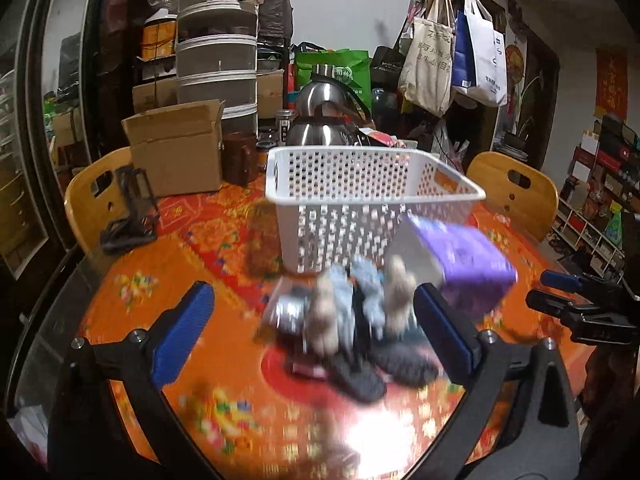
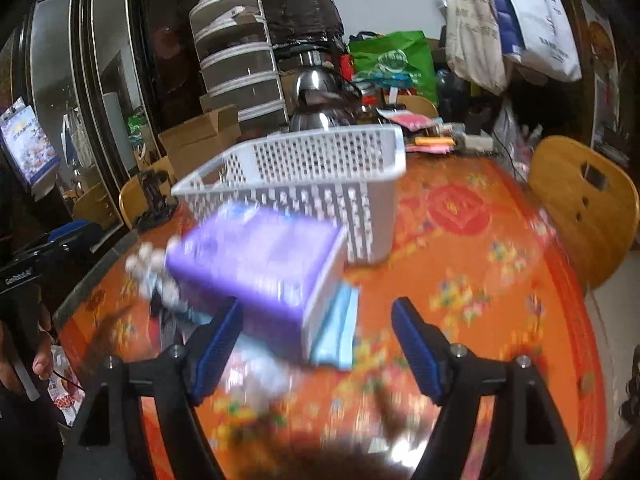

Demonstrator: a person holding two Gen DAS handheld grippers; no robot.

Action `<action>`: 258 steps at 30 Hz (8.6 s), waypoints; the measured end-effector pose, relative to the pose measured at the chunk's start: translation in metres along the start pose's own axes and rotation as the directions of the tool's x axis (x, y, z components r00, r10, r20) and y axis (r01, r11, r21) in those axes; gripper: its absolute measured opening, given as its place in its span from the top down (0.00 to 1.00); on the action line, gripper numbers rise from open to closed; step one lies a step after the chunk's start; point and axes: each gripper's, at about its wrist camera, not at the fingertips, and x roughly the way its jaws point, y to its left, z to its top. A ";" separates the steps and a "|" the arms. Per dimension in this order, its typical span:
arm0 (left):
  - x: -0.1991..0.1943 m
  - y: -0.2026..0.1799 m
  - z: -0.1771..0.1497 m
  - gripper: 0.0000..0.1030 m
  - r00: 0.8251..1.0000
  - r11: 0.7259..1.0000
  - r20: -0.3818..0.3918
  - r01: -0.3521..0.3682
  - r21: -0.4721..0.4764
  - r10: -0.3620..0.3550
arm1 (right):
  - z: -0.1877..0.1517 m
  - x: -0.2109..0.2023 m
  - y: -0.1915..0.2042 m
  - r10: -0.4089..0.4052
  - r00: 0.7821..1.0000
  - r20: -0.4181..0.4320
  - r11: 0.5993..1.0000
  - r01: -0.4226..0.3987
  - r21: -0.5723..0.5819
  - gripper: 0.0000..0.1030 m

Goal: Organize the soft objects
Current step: 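Move both grippers back toward the pile of soft items, then grasp the white fuzzy gloves with both grippers, then lift the white gloves into the basket and open both grippers, then move both grippers back to the purple tissue pack, then grasp the purple tissue pack with both grippers and lift it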

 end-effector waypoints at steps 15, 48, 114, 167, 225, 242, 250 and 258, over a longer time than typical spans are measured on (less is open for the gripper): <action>-0.014 -0.012 -0.044 0.03 0.998 0.998 -0.004 0.059 -0.002 -0.059 | -0.073 -0.007 0.018 0.009 1.000 -0.026 0.999 -0.008 0.041 0.26; 0.036 0.028 -0.023 0.05 0.999 1.000 -0.042 -0.022 -0.009 0.022 | -0.001 0.026 0.138 0.123 0.991 0.045 0.986 -0.117 -0.118 0.61; -0.003 -0.004 0.121 0.86 0.970 0.974 0.090 0.227 -0.004 -0.226 | 0.102 -0.024 0.116 0.209 0.966 0.150 0.969 -0.184 -0.164 0.90; 0.187 0.009 0.155 0.00 0.991 0.999 -0.129 -0.046 -0.002 0.045 | 0.161 0.135 0.031 -0.043 0.997 -0.066 0.992 0.035 -0.122 0.31; 0.106 -0.092 -0.006 0.66 0.946 0.930 -0.157 0.311 0.194 -0.284 | -0.012 0.049 0.006 0.106 0.994 0.018 0.994 -0.105 -0.030 0.58; 0.070 -0.084 -0.021 0.71 0.965 0.952 -0.111 0.254 0.172 -0.237 | -0.019 0.032 0.029 0.039 0.998 0.051 0.995 -0.034 -0.097 0.70; 0.047 -0.075 -0.020 0.71 0.970 0.957 -0.077 0.241 0.162 -0.231 | -0.014 0.019 0.048 0.022 0.996 0.086 0.989 -0.009 -0.149 0.70; 0.022 -0.072 -0.014 0.71 0.975 0.961 -0.039 0.223 0.161 -0.220 | -0.010 0.004 0.059 0.028 0.993 0.114 0.984 -0.008 -0.175 0.71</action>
